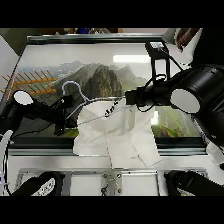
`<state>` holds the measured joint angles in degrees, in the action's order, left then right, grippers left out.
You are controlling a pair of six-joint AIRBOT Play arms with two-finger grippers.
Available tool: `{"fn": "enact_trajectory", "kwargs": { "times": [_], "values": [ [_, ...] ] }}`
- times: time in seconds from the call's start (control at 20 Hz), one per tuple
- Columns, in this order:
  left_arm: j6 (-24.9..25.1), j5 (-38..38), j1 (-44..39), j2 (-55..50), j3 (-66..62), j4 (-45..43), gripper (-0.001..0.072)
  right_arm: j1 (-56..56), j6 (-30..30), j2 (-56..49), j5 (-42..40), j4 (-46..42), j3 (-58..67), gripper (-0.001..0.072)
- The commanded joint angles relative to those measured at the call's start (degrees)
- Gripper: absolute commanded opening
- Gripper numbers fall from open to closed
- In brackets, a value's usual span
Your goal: Fold the clothes and pants, and hang the long-sleeved shirts on hangers.
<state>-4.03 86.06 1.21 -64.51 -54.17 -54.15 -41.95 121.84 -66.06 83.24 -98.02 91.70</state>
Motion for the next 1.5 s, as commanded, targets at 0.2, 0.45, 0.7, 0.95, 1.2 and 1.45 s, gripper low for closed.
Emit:
{"fn": "enact_trajectory", "kwargs": {
  "times": [0.2,0.45,0.7,0.95,1.2,1.45],
  "values": [
    [0.17,-0.07,-0.04,-0.09,0.02,0.15,0.0016,-1.33,-1.92,-1.79,-9.53,6.27,0.07,0.0033],
    [0.20,-0.09,-0.04,-0.09,0.02,0.15,0.0016,-4.24,-3.06,-3.82,-15.93,6.86,0.07,0.0033],
    [0.17,-0.07,-0.04,-0.09,0.02,0.15,0.0016,-6.51,-3.19,-6.25,-22.80,7.30,0.07,0.0033],
    [0.17,-0.09,-0.04,-0.11,0.02,0.20,0.0017,-7.69,-3.21,-8.33,-27.47,9.27,0.09,0.0033],
    [0.17,-0.11,-0.04,-0.11,0.02,0.17,0.0017,-8.37,-3.76,-9.81,-31.45,12.13,0.09,0.0033],
    [0.17,-0.13,-0.04,-0.11,0.02,0.17,0.0016,-8.37,-6.58,-10.03,-32.00,14.56,0.09,0.0033]
  ]
}}
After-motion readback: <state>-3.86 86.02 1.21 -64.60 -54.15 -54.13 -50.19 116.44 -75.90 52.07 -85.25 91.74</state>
